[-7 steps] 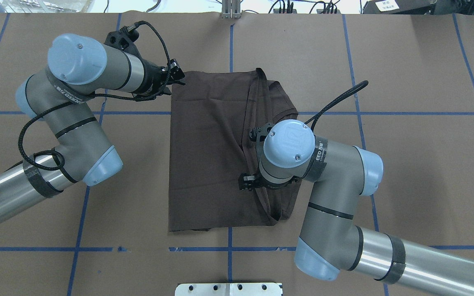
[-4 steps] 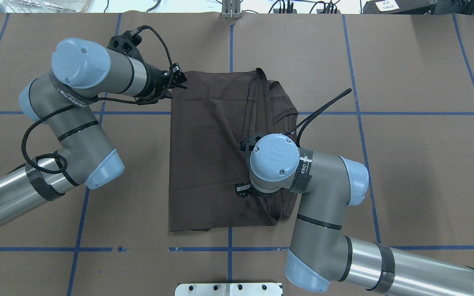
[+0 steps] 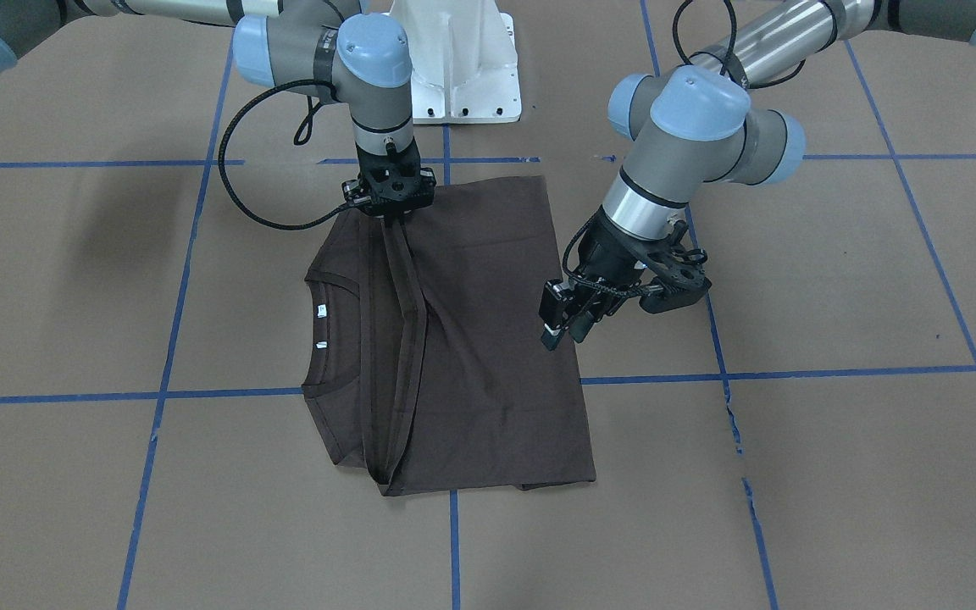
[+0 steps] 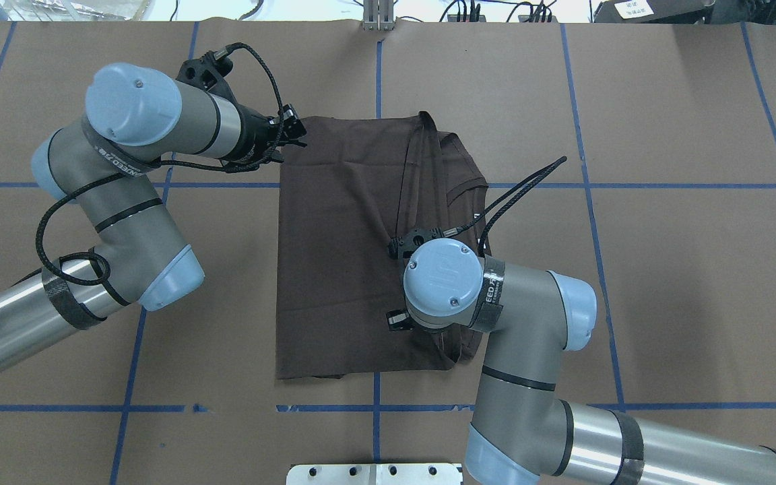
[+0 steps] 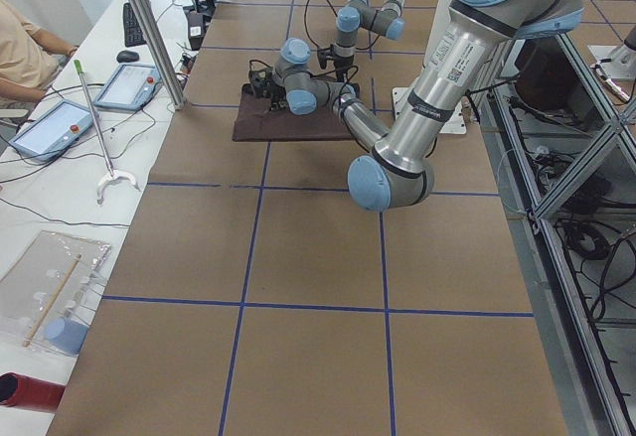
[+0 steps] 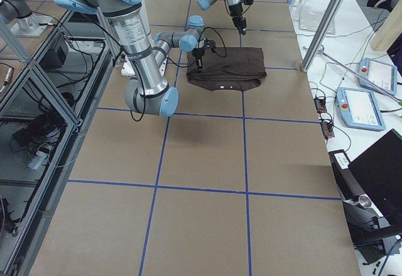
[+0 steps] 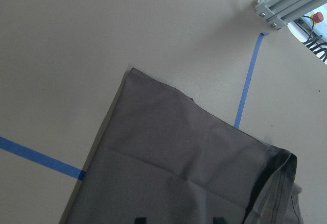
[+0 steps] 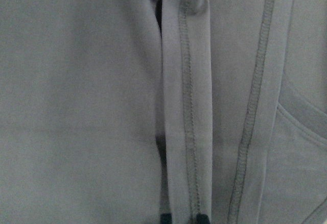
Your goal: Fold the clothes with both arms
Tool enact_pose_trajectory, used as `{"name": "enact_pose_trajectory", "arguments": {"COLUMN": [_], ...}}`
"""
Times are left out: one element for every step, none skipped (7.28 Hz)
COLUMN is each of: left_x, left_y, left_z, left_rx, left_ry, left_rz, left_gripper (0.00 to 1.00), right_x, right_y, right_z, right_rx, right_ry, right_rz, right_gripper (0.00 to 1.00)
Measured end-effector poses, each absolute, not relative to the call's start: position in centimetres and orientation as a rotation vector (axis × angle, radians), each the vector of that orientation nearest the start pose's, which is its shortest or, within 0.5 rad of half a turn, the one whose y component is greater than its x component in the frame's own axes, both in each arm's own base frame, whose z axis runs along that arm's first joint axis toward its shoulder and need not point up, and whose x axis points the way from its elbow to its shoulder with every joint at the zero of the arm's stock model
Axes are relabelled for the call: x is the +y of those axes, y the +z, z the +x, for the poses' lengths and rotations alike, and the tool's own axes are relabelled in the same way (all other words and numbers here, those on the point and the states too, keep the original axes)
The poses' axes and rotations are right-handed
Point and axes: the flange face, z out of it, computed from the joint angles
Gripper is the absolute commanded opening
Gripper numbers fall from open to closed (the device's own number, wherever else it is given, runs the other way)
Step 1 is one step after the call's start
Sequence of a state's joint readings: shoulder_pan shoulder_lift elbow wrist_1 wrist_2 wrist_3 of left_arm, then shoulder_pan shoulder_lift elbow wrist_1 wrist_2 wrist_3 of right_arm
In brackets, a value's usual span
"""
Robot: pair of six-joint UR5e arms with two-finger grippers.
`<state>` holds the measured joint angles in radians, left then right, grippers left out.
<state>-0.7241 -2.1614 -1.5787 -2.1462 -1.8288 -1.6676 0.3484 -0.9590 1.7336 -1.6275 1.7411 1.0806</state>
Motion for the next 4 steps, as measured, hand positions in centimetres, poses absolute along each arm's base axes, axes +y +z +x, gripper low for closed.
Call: {"name": "enact_pose_trajectory", "arguments": {"left_x": [-53.6, -53.6, -53.5, -53.5], "left_y": [23.9, 23.8, 23.7, 23.6], "left_z": [44.4, 44.3, 44.3, 44.2], "left_rx": [1.198, 1.199, 1.201, 1.203], "left_ry": [-0.569, -0.568, -0.568, -0.568], "left_rz": [0.145, 0.145, 0.146, 0.146], "left_gripper": [0.53, 0.53, 0.53, 0.53], "right_x": [-33.5, -33.7, -34.4, -35.2], "right_y": [24.5, 24.6, 24.5, 24.5], "right_z": [-58.5, -58.3, -57.5, -55.7], "right_rx": [-0.72, -0.72, -0.721, -0.718], "right_ry": [-0.203, -0.212, -0.217, -0.23], "right_rz": [0.145, 0.148, 0.143, 0.132], "right_gripper": [0.0, 0.0, 0.0, 0.0]}}
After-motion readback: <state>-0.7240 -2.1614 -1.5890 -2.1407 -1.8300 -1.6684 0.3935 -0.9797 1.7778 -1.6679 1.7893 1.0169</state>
